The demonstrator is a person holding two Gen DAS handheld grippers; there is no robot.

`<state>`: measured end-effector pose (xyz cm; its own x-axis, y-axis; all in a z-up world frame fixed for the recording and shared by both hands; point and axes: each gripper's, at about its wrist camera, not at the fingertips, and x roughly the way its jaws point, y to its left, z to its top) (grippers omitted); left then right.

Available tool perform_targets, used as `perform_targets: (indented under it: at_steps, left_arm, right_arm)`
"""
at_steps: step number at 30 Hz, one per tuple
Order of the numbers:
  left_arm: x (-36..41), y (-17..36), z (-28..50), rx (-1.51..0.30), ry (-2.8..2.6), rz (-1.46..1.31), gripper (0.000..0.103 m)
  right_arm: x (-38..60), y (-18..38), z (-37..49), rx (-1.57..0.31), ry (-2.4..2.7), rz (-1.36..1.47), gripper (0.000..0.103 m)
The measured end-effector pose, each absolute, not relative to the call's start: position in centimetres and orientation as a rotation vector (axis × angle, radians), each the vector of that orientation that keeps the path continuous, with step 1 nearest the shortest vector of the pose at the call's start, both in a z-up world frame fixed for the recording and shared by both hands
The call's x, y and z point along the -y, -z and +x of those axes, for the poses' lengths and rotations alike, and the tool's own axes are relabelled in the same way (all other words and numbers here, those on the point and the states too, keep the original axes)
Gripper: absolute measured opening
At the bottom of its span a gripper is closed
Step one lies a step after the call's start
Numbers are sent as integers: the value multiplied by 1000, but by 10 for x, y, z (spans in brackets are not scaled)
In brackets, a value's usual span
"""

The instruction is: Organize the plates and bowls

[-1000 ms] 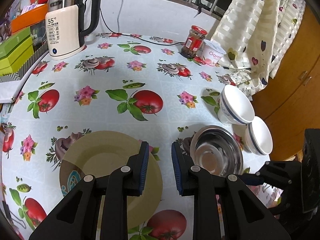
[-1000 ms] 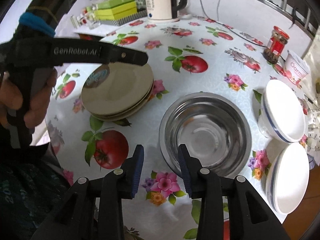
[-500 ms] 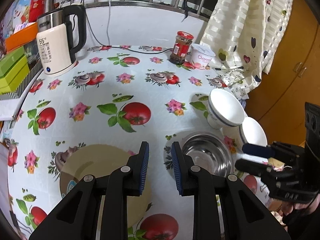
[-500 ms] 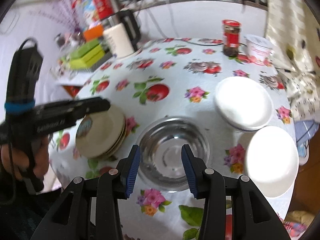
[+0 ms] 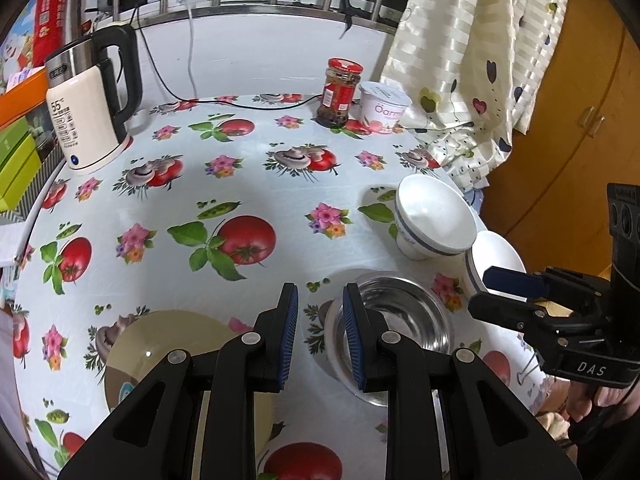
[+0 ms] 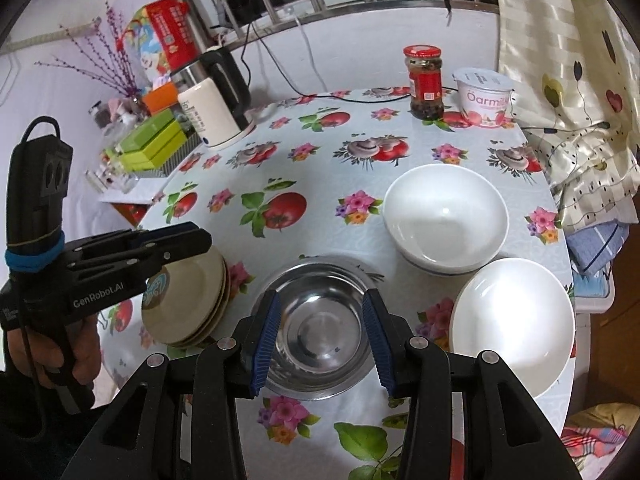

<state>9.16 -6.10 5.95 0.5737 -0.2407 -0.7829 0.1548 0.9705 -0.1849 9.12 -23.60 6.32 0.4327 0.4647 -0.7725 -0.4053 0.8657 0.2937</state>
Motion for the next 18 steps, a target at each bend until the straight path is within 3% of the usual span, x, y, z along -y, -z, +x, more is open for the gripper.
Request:
perform_targets:
  at_steps: [18]
  left_arm:
    - [77, -54, 108, -953, 274, -82, 24]
  right_arm:
    - [258, -65, 105, -974, -479, 121, 43]
